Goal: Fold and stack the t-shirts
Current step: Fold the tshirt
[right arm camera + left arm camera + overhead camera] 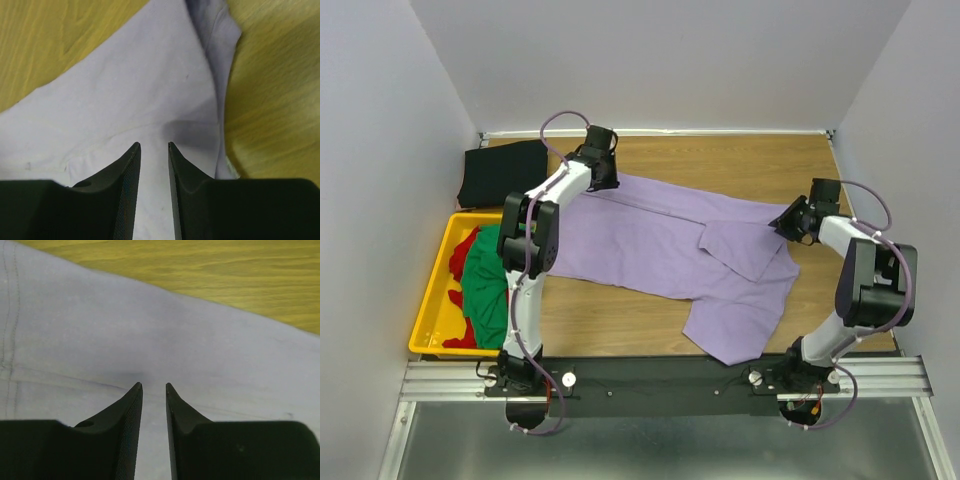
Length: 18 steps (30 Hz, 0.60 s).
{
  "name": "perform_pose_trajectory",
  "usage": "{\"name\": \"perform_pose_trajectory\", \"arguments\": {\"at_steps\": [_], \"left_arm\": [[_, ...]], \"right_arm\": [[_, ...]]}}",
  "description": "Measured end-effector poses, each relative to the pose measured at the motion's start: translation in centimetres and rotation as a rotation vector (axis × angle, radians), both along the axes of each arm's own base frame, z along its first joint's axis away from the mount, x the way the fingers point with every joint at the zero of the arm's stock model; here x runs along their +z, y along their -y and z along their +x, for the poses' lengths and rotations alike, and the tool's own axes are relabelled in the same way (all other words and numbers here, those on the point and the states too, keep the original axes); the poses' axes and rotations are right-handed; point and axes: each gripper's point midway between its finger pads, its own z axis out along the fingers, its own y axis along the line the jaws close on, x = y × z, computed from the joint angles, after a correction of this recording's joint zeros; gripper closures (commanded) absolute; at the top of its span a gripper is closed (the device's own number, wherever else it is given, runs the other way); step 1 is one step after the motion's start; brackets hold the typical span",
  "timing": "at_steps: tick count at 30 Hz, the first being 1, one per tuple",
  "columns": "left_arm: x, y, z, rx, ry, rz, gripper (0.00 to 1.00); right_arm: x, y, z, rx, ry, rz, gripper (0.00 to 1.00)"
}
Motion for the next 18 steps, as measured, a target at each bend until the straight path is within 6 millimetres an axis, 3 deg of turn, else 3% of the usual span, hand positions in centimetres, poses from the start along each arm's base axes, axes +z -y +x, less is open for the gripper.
{"name": "perform_pose_trajectory", "arguments": {"at_steps": [6,10,18], "left_arm": [[-3.9,-3.0,0.5,0.043,-0.070,0.032,0.68],[-3.9,-4.1,0.9,0.059,-0.065,0.031,0.68],[-3.9,-4.2,1.0,0.052,-0.069,0.009,0.68]], "right_arm": [[-2.4,2.2,1.5,-0.025,-0.017,-0.013,0.66],[-2.8,4.3,3.3,-0.061,0.010,-0.005,0.68],[-2.6,7.7,10.6,-0.069,0.108,-0.001,0.68]]}}
